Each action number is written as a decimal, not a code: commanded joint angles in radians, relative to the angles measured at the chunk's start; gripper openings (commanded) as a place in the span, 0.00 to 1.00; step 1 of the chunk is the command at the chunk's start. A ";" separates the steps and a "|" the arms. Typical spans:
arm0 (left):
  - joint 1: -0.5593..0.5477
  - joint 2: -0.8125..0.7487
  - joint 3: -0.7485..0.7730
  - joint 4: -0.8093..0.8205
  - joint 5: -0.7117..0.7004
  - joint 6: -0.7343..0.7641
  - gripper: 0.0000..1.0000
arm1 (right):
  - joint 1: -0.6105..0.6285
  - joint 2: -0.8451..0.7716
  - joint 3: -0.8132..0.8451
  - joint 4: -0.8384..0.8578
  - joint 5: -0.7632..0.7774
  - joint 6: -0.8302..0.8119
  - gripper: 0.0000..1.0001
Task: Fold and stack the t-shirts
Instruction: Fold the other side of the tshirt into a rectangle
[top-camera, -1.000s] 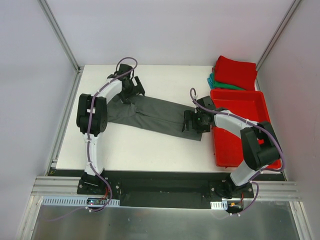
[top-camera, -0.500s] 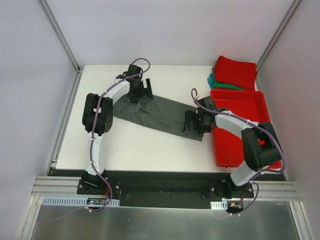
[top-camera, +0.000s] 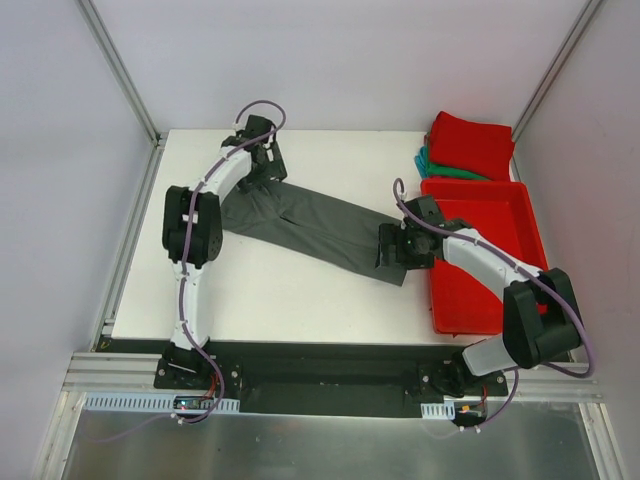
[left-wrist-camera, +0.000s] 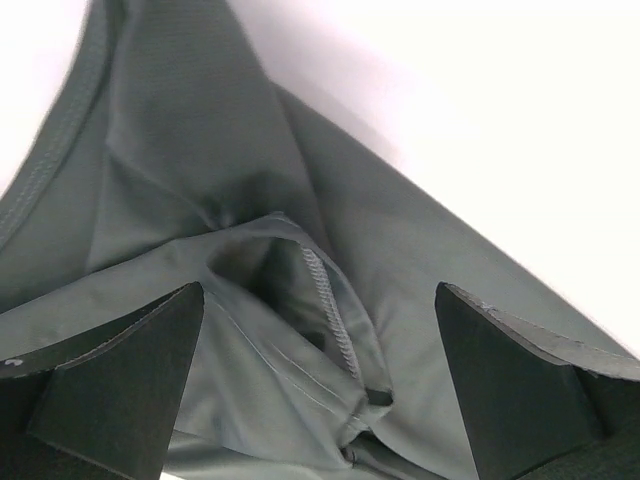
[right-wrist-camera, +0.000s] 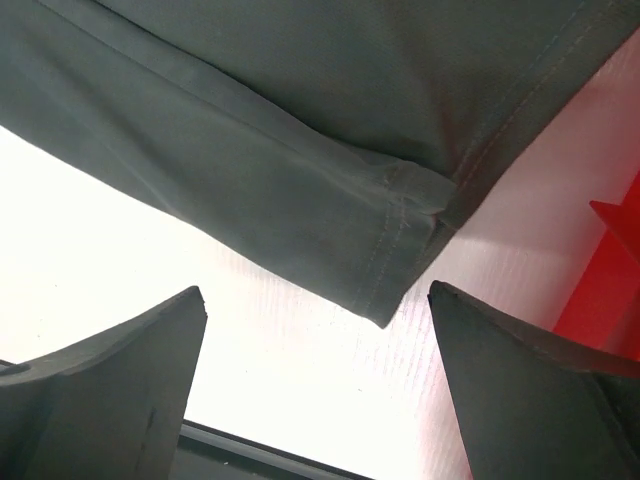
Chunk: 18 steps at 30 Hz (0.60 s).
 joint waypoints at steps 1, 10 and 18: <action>0.044 0.039 0.042 -0.065 -0.007 -0.031 0.99 | -0.003 -0.037 0.002 -0.038 0.000 -0.034 0.96; 0.042 0.048 0.071 -0.040 0.093 -0.002 0.99 | 0.027 0.007 0.085 -0.038 -0.020 -0.062 0.96; 0.051 0.074 0.084 -0.038 0.047 -0.009 0.99 | 0.055 0.171 0.235 0.006 -0.046 -0.163 0.96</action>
